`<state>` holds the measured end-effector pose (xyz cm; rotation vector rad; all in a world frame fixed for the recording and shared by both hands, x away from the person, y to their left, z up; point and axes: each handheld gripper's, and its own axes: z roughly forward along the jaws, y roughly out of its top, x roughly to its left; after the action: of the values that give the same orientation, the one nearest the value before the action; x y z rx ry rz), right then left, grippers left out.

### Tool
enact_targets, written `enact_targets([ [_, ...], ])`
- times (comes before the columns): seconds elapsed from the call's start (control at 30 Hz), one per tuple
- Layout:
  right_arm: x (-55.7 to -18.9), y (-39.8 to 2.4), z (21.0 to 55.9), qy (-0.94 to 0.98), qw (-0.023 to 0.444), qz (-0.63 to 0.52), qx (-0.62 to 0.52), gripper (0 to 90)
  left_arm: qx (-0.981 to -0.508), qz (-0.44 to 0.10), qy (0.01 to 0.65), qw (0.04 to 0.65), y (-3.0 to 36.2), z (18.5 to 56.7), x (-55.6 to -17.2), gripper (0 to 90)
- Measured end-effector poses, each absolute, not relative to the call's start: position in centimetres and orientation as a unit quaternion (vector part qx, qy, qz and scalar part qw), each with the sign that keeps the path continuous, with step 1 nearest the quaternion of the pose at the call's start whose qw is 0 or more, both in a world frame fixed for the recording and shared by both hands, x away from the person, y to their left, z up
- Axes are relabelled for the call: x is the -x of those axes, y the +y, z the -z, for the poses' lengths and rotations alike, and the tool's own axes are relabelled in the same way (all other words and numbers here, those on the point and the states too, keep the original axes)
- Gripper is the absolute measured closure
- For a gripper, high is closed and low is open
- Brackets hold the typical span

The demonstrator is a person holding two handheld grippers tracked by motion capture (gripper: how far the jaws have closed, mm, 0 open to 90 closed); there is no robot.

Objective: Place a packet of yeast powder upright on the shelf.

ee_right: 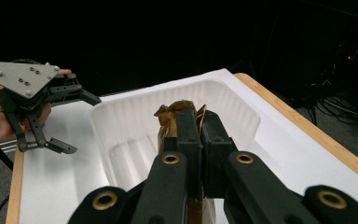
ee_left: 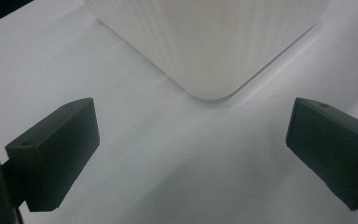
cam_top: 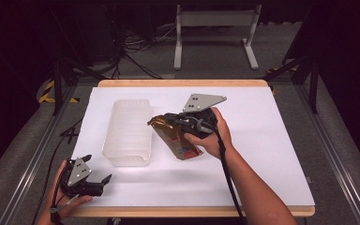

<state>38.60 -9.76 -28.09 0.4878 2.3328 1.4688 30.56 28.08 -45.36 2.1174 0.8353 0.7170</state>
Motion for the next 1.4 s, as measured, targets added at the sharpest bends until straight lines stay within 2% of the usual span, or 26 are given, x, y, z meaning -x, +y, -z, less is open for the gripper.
enact_targets([
  [0.6, -39.0, -6.8, 27.4, 0.817, 0.164, -0.529, -0.159, 87.8, -0.823, -0.28, 0.326, 0.371, 28.1, 45.4, -30.4, 3.5],
  [1.4, -40.9, 0.2, 26.6, 0.809, 0.155, -0.55, -0.136, 87.8, -0.819, -0.276, 0.329, 0.381, 28.5, 45.3, -30.1, 3.5],
])
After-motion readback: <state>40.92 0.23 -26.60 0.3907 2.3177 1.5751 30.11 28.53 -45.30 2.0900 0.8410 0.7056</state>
